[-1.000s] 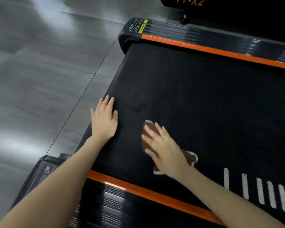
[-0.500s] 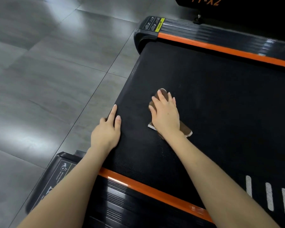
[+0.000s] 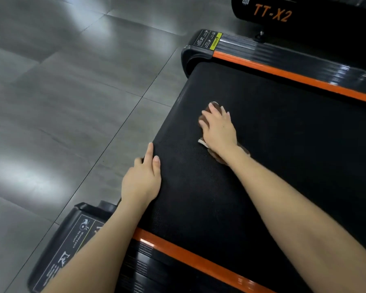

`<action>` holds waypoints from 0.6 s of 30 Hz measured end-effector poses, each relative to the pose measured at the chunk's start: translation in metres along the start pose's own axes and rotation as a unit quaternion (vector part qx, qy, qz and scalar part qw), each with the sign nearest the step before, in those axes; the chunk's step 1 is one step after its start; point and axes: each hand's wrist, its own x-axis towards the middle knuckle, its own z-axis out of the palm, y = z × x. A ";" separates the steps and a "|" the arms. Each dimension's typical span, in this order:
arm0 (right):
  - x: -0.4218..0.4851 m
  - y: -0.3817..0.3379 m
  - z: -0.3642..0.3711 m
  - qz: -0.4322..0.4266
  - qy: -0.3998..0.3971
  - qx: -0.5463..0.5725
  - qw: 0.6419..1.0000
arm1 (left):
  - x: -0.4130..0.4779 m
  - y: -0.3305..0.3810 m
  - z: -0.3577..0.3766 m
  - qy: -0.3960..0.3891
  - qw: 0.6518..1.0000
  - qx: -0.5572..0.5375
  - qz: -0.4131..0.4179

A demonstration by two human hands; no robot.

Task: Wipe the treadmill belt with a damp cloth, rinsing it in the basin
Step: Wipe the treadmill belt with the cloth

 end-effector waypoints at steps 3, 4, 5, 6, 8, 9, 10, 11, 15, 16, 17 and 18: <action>-0.023 -0.025 0.009 -0.011 0.016 -0.013 1.000 | 0.001 0.000 0.000 -0.005 1.000 0.001 -0.005; -0.045 -0.032 0.011 -0.060 0.002 -0.006 0.998 | 0.002 0.000 -0.001 -0.007 1.000 0.002 -0.005; -0.071 -0.036 0.012 -0.109 -0.020 0.013 0.994 | 0.003 0.000 -0.001 -0.009 1.000 0.001 -0.006; -0.097 -0.037 0.011 -0.154 -0.045 0.027 0.987 | 0.003 -0.001 -0.001 -0.010 1.000 -0.001 -0.008; -0.139 -0.027 0.002 -0.244 -0.083 0.021 0.966 | 0.003 -0.002 -0.001 -0.011 1.000 -0.001 -0.008; -0.147 -0.014 -0.005 -0.285 -0.097 0.006 0.954 | 0.003 -0.003 -0.001 -0.012 1.000 0.001 -0.004; -0.145 0.003 -0.009 -0.314 -0.096 -0.002 0.944 | 0.002 -0.003 -0.001 -0.012 1.000 0.001 -0.002; -0.135 0.020 -0.012 -0.315 -0.084 -0.006 0.945 | 0.003 -0.003 0.000 -0.010 1.000 0.000 -0.003; -0.057 0.073 -0.021 -0.001 0.004 0.042 0.999 | 0.004 -0.001 -0.001 -0.016 1.000 -0.005 -0.005; -0.043 0.077 -0.021 0.060 0.029 0.042 0.997 | 0.004 -0.001 -0.002 -0.022 1.000 -0.003 -0.006; -0.034 0.079 -0.019 0.086 0.045 0.033 0.995 | 0.004 0.001 -0.002 -0.028 1.000 0.002 -0.010; -0.030 0.078 -0.016 0.093 0.056 0.022 0.994 | 0.007 0.003 -0.003 -0.033 0.999 0.014 -0.017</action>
